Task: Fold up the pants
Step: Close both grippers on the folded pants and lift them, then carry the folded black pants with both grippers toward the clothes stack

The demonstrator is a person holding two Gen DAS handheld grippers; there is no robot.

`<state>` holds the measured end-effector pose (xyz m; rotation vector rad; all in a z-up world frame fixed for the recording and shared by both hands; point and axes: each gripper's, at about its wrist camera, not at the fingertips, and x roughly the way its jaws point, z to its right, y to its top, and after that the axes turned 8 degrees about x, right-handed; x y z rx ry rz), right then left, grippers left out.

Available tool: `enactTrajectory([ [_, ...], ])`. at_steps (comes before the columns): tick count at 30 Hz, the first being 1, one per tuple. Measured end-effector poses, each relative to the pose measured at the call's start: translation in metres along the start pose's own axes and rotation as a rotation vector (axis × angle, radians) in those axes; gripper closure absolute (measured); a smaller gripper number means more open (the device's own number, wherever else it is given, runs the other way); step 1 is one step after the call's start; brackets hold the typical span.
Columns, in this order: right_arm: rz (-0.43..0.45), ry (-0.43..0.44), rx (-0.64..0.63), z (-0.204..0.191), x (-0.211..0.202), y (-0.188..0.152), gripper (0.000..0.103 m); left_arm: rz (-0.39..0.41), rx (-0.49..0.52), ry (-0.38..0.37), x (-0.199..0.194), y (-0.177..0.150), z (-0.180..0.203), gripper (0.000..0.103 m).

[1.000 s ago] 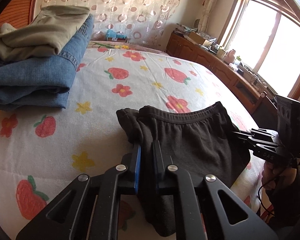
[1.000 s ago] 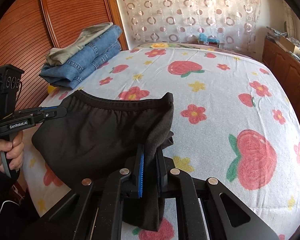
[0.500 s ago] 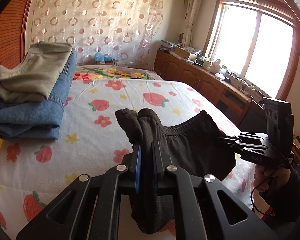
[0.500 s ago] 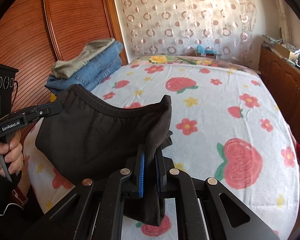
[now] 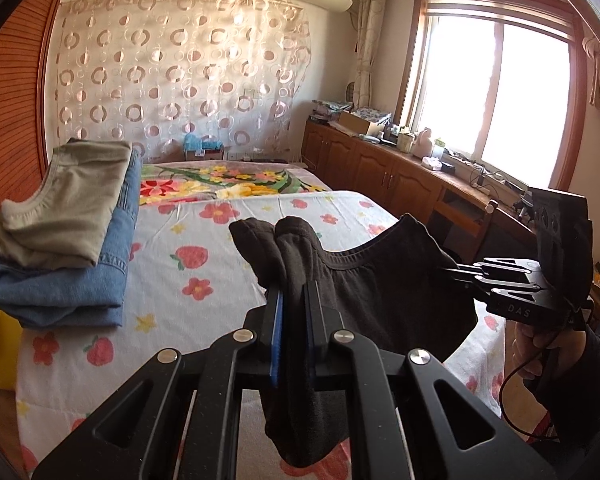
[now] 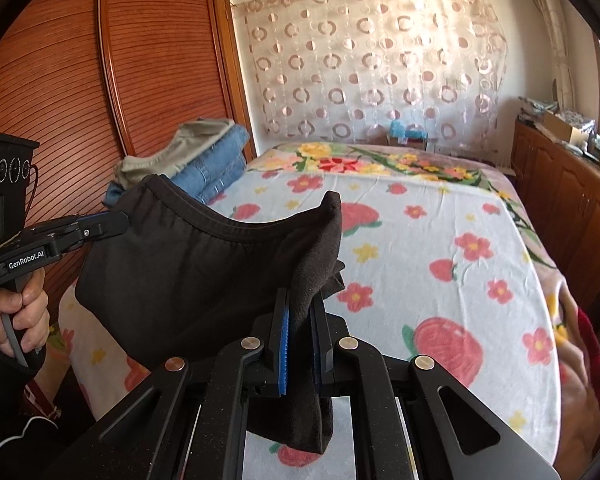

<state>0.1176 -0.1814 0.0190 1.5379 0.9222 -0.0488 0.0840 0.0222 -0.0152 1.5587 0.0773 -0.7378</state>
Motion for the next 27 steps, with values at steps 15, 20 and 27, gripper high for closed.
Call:
enactTrajectory([
  [15, 0.025, 0.021, -0.073, -0.007, 0.017, 0.028, 0.095, 0.018, 0.008, 0.036, 0.006, 0.012, -0.018, 0.093],
  [20, 0.028, 0.03, -0.095, -0.013, 0.035, 0.042, 0.095, 0.031, -0.014, 0.049, 0.008, 0.016, -0.032, 0.093],
  [27, 0.019, 0.03, -0.125, -0.016, 0.056, 0.06, 0.095, 0.045, -0.024, 0.067, 0.011, 0.024, -0.055, 0.093],
])
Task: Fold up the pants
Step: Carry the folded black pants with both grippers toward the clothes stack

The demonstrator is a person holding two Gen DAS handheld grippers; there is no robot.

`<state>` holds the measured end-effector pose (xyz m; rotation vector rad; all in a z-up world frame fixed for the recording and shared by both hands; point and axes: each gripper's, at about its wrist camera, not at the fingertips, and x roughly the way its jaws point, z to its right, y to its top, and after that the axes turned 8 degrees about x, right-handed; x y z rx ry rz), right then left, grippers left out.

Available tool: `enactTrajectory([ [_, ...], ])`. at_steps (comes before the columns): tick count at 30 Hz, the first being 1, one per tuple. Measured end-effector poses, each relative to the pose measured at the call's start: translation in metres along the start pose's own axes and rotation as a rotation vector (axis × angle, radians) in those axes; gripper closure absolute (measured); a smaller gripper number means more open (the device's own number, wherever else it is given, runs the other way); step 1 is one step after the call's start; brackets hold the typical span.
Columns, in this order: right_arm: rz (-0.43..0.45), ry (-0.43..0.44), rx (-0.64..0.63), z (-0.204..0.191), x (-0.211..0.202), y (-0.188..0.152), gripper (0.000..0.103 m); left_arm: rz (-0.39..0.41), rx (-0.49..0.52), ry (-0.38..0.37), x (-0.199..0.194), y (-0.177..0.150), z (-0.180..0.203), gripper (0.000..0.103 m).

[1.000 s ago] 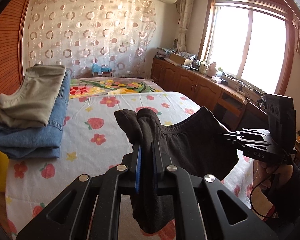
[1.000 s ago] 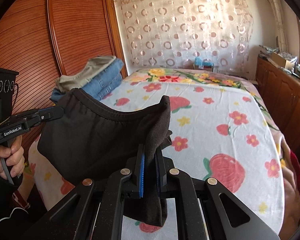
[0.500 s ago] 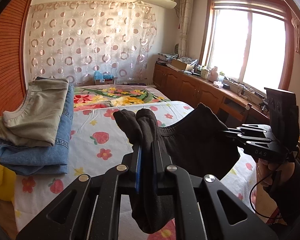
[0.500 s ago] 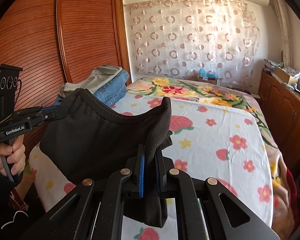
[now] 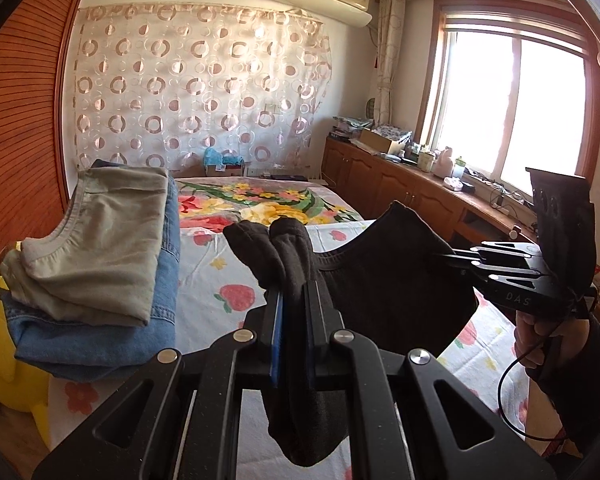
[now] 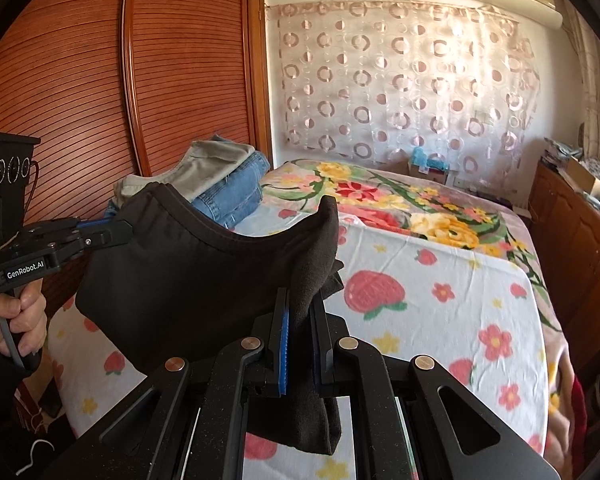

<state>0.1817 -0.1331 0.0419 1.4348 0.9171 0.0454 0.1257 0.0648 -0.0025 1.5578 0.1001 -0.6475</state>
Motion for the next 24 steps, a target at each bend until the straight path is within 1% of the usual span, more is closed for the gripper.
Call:
enactTrajectory([
  [9, -0.008, 0.005, -0.053, 0.003, 0.029, 0.027, 0.095, 0.012, 0.002, 0.026, 0.008, 0.014, -0.02, 0.093],
  [15, 0.006, 0.01, -0.108, 0.003, 0.046, 0.047, 0.095, 0.028, 0.01, 0.068, 0.006, 0.029, -0.033, 0.093],
  [24, 0.049, 0.064, -0.145, 0.005, 0.075, 0.083, 0.095, 0.072, 0.005, 0.13, -0.006, 0.053, -0.053, 0.093],
])
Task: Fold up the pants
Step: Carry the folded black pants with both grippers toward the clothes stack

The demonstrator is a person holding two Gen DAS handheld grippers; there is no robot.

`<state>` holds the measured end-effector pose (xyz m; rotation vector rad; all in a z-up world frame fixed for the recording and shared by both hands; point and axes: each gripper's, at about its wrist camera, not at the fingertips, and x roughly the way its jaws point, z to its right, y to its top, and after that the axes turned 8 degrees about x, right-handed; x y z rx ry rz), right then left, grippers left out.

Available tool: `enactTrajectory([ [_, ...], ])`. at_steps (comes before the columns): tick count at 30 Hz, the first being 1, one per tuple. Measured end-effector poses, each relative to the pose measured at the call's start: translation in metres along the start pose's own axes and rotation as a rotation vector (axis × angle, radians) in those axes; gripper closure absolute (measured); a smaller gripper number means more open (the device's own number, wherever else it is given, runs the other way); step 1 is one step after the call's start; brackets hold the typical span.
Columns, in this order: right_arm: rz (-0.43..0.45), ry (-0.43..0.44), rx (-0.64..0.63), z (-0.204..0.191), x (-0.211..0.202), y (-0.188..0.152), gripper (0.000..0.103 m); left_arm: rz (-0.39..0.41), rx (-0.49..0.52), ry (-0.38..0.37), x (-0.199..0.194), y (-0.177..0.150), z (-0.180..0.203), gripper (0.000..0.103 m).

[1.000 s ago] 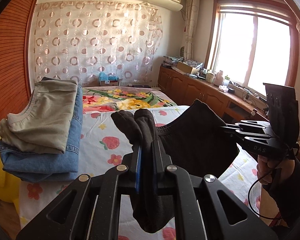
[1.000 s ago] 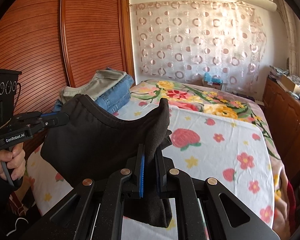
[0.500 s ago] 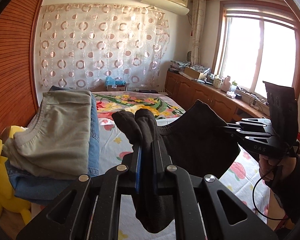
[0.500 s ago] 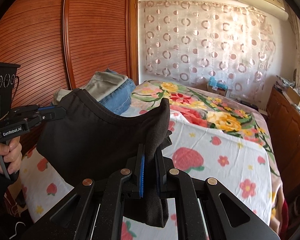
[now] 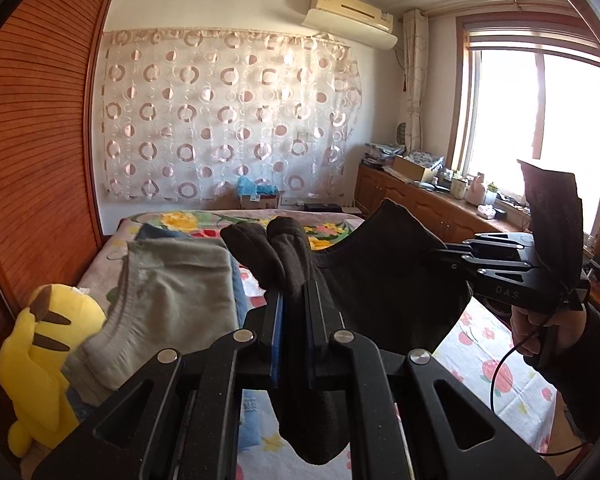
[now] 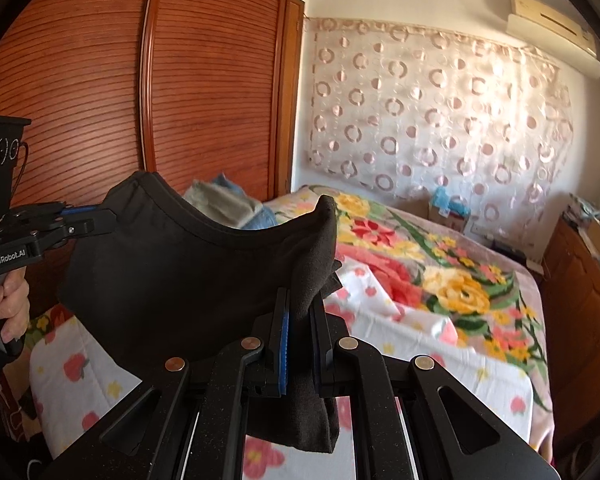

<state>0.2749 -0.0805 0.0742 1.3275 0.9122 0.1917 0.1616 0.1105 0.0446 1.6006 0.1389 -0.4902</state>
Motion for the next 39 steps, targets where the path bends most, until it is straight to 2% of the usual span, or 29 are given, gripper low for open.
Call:
enactTrajectory([
  [12, 0.05, 0.065, -0.037, 0.012, 0.048, 0.027, 0.095, 0.026, 0.003, 0.103, -0.004, 0.009, -0.031, 0.093],
  [18, 0.026, 0.092, -0.055, 0.014, 0.077, 0.038, 0.095, 0.067, -0.023, 0.144, -0.016, 0.01, -0.041, 0.093],
  [26, 0.074, 0.109, -0.113, 0.007, 0.092, 0.058, 0.095, 0.095, -0.036, 0.19, -0.027, 0.009, -0.052, 0.093],
  [30, 0.081, 0.112, -0.156, -0.001, 0.106, 0.058, 0.095, 0.083, -0.05, 0.211, -0.028, -0.003, -0.055, 0.093],
  [39, 0.063, 0.115, -0.217, -0.012, 0.133, 0.054, 0.095, 0.029, -0.101, 0.189, -0.016, -0.023, -0.057, 0.093],
])
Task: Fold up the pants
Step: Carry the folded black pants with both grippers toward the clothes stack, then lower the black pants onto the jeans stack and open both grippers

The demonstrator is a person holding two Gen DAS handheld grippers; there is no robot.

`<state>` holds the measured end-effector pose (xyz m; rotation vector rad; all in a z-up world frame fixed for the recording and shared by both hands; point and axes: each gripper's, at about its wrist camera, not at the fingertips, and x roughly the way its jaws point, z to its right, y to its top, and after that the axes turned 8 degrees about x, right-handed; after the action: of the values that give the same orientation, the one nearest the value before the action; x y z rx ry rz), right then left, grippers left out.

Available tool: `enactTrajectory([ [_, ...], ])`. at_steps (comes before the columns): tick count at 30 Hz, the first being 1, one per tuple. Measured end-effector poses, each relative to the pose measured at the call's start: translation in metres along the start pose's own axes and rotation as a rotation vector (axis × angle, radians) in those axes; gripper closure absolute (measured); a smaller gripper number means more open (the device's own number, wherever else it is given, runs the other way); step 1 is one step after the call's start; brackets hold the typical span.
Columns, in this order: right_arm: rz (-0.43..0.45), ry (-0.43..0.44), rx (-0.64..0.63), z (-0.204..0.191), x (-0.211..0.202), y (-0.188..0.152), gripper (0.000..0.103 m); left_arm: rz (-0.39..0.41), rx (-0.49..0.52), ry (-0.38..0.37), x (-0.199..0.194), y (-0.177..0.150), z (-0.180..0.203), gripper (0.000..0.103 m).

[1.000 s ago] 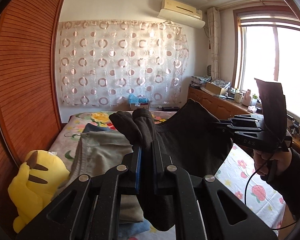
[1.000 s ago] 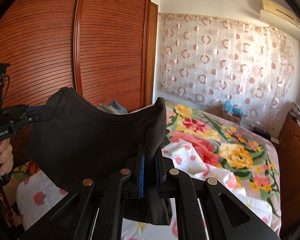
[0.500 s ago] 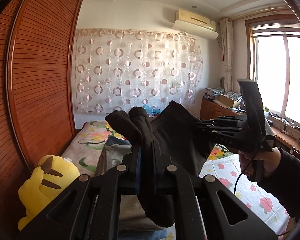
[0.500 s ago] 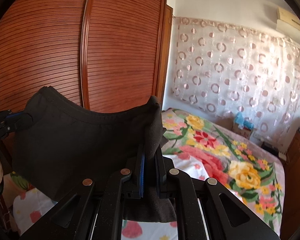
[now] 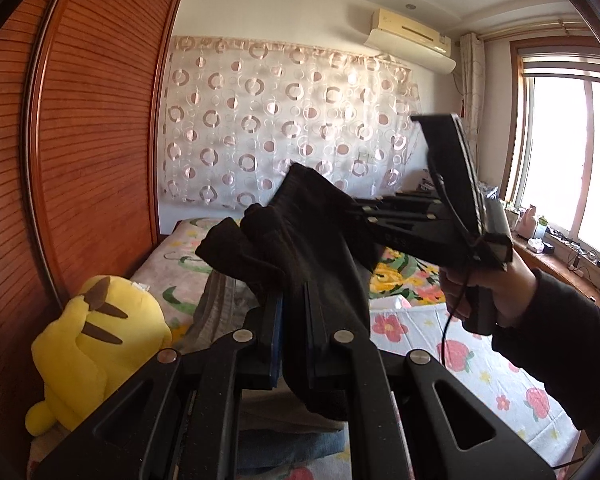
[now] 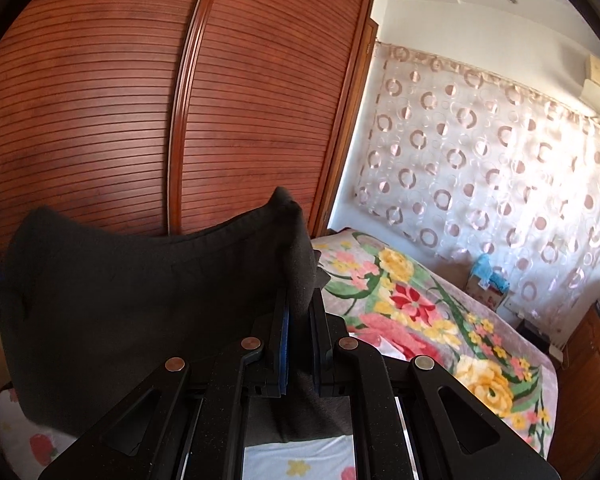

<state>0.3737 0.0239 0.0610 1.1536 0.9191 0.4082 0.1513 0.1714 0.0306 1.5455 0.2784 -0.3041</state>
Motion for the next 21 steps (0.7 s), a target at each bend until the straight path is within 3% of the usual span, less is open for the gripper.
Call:
enactTrajectory([
  [11, -0.041, 0.043, -0.026, -0.005, 0.034, 0.011, 0.095, -0.034, -0.018, 0.007, 0.002, -0.009, 0.001, 0.093],
  [15, -0.106, 0.07, -0.004, -0.004, 0.048, 0.008, 0.094, -0.066, -0.045, 0.021, 0.007, -0.02, -0.003, 0.093],
  [18, -0.126, 0.035, 0.001, 0.003, 0.052, 0.005, 0.083, -0.098, -0.066, 0.036, 0.013, -0.03, -0.007, 0.093],
  [21, -0.138, 0.069, 0.055, 0.019, 0.047, 0.002, 0.083, -0.112, -0.076, 0.049, 0.015, -0.036, -0.01, 0.093],
])
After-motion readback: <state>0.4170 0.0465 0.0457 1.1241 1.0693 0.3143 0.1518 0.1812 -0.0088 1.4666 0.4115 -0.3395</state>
